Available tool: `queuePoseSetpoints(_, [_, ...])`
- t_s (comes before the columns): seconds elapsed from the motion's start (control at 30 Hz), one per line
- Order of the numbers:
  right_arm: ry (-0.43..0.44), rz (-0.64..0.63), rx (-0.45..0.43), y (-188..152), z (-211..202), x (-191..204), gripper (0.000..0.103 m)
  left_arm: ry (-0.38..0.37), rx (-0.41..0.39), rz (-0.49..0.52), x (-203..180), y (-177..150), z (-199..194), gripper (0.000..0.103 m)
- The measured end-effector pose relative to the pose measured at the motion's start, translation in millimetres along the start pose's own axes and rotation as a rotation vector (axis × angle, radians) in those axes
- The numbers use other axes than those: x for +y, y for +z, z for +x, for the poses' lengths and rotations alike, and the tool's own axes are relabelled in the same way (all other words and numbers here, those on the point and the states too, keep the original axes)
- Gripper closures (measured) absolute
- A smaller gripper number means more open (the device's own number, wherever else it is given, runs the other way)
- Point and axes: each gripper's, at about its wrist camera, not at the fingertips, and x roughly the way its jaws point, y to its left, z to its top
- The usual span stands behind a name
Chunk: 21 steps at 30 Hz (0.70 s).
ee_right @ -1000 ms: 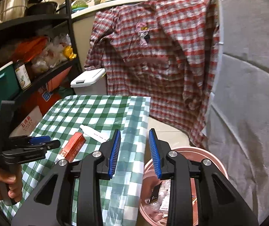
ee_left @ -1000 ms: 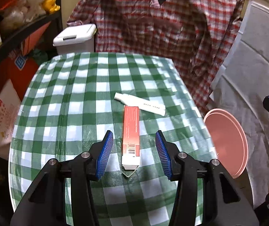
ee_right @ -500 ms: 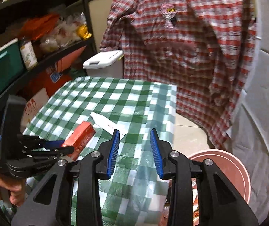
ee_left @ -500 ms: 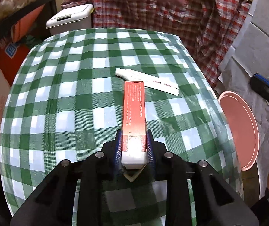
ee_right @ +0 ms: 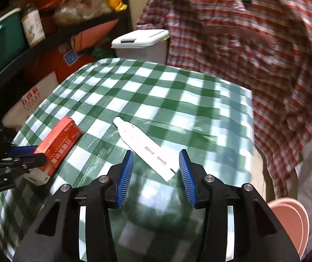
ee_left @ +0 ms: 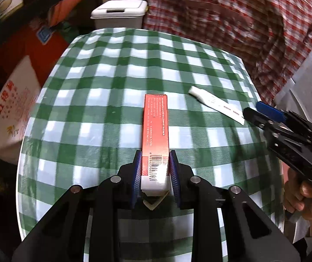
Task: Collect trash
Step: 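Grasp the red box with the left tool while the right tool approaches the white tube, then grasp the white tube with the right tool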
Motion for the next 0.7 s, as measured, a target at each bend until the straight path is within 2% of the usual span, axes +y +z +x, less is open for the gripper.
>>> queuePoseSetpoints(0.1, [-0.001, -0.024, 0.022, 4.3, 16.1, 6.5, 0.054, -0.014, 0.005, -0.019, 7.5, -0.1, -0.6, 0.078])
queuePoseSetpoints(0.17, [-0.008, -0.03, 0.04, 6.2, 26.5, 6.3, 0.047, -0.022, 0.007, -0.025, 10.7, -0.7, -1.5, 0.078])
queuePoseSetpoints(0.33, [0.008, -0.049, 0.112, 4.8, 41.7, 3.2, 0.043, -0.037, 0.02, -0.016, 13.7, -2.4, 0.3, 0.078])
queuePoseSetpoints(0.5, [0.013, -0.071, 0.116, 3.8, 41.9, 1.8, 0.042, -0.056, 0.031, -0.021, 16.0, -2.3, 3.3, 0.078])
queuePoseSetpoints(0.6, [0.021, -0.085, 0.12, 2.9, 40.0, 3.2, 0.049, -0.06, 0.033, -0.025, 15.4, -2.0, 3.7, 0.078])
queuePoseSetpoints(0.67, [0.033, -0.104, 0.126, 2.4, 37.7, 6.2, 0.063, -0.059, 0.033, -0.025, 15.3, -2.0, 3.7, 0.078])
queuePoseSetpoints(0.7, [0.038, -0.115, 0.13, 2.1, 36.5, 7.9, 0.066, -0.058, 0.032, -0.024, 15.4, -2.0, 3.7, 0.078])
